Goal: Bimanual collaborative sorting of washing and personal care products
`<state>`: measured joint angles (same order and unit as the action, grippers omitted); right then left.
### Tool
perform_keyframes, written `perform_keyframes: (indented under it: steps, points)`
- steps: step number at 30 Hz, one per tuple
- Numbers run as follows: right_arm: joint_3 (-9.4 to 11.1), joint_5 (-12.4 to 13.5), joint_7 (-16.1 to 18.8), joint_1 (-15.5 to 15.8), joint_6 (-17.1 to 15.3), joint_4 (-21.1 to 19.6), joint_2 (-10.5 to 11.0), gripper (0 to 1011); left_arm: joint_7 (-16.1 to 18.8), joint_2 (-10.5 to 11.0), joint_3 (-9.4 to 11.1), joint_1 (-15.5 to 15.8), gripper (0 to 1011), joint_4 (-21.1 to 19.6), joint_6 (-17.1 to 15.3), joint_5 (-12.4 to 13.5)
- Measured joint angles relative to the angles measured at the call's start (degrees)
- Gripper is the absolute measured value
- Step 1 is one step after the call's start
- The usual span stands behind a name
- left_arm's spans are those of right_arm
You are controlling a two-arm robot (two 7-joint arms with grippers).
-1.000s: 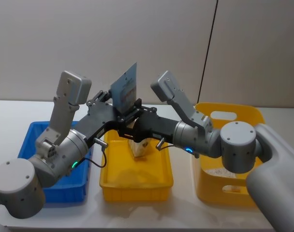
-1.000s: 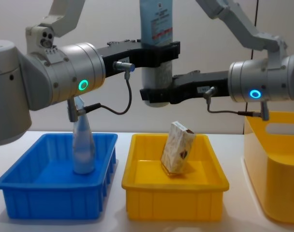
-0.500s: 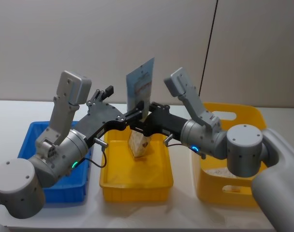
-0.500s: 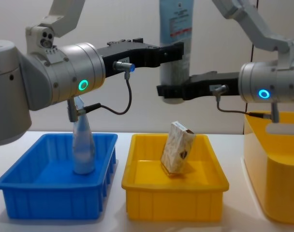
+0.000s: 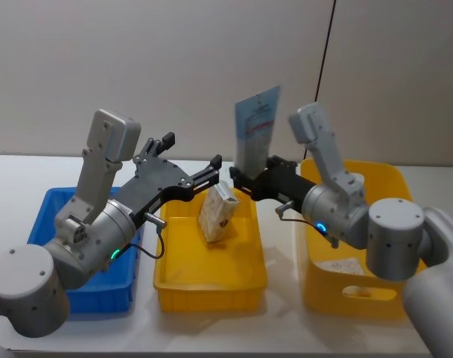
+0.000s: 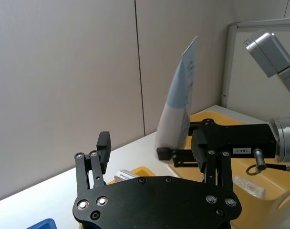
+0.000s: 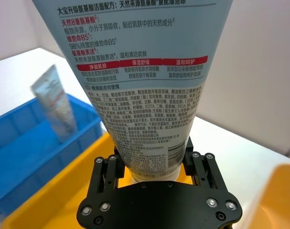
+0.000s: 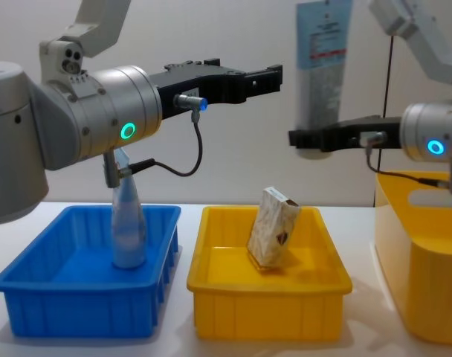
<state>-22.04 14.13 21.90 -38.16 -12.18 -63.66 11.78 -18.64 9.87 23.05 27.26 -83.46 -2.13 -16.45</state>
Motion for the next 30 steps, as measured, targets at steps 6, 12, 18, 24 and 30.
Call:
perform_keyframes:
  steps: [6, 12, 18, 24, 30]
  points:
    - [2.62, 0.58, -3.81, 1.73, -1.74, -1.74, 0.09, 641, 0.00, 0.00, 0.00, 0.00, 1001, 0.00, 0.00, 0.00]
    - [5.38, 1.02, -7.78, 3.62, -3.77, -3.87, 0.11, 641, 0.00, 0.01, 0.00, 0.00, 1001, 0.00, 0.00, 0.00]
    - [8.16, 1.35, -12.02, 5.47, -6.34, -6.03, 0.02, 641, 0.00, 0.00, 0.00, 0.00, 1001, 0.00, 0.00, 0.00]
    - [10.36, 1.43, -15.72, 6.95, -9.09, -7.70, -0.09, 641, 0.00, 0.00, 0.00, 0.00, 1001, 0.00, 0.00, 0.00]
    - [12.79, 1.45, -19.60, 8.29, -13.01, -9.16, -0.22, 641, 0.00, 0.00, 0.00, 0.00, 1001, 0.00, 0.00, 0.00]
